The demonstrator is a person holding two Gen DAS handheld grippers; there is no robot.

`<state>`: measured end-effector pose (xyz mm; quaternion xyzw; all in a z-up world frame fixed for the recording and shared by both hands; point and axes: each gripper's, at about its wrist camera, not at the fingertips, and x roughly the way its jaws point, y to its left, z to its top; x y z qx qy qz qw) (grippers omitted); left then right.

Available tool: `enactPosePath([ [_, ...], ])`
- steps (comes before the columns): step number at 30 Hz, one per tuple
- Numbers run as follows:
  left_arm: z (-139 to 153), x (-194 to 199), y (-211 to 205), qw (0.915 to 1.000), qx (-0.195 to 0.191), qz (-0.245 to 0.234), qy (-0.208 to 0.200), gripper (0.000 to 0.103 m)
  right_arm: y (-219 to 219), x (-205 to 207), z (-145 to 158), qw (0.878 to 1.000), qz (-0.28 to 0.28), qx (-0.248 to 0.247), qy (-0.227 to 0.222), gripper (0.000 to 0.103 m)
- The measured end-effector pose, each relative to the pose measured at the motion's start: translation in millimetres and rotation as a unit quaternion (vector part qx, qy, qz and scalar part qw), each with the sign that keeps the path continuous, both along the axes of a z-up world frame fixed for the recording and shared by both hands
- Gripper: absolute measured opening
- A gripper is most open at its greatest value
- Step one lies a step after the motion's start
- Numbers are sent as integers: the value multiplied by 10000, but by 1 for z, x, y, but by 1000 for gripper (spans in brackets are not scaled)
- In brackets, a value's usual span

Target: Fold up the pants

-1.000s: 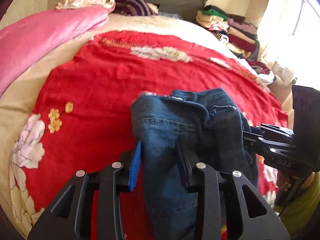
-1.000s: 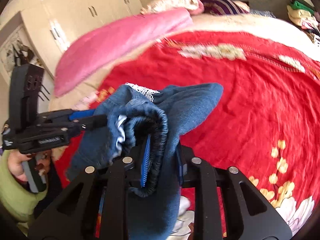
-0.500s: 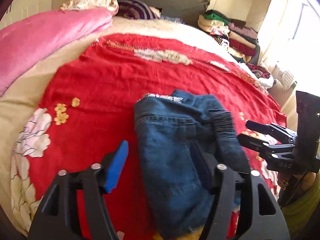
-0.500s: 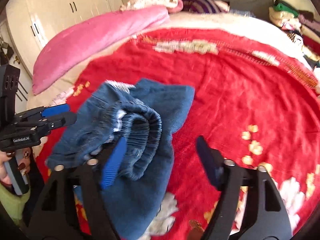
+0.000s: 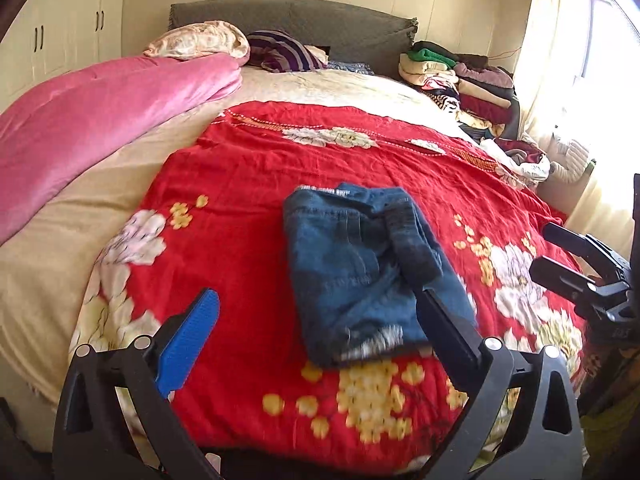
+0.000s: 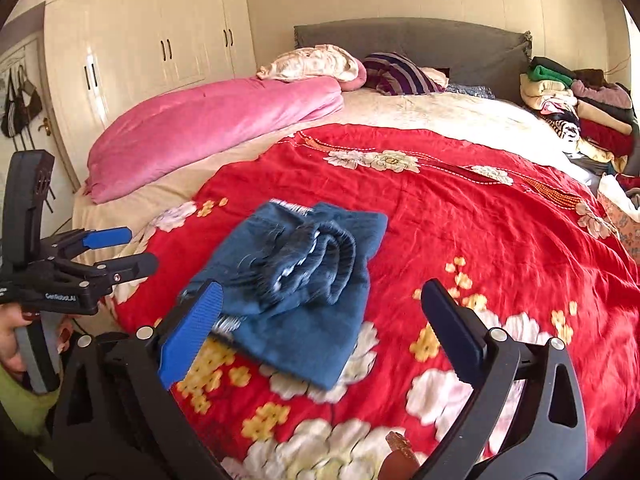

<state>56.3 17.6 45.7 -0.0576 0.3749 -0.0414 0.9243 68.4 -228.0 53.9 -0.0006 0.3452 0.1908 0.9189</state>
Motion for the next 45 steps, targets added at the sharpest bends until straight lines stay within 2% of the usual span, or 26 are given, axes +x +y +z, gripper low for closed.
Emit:
enactPosePath([
  [5, -8, -20, 3, 9999, -88, 91, 101, 99, -1, -23, -7, 9998, -216, -22, -22, 94],
  [12, -33, -34, 1, 9992, -78, 151, 358, 99, -2, -35, -43, 9976, -378, -135, 571, 94],
  [16, -43, -35, 3, 9986, -114, 202, 480, 99, -1, -35, -53, 9964, -383, -161, 744, 94],
  [45, -48, -38, -3, 9977, -10, 313, 593, 99, -1, -35, -51, 9961, -505, -152, 703, 94],
])
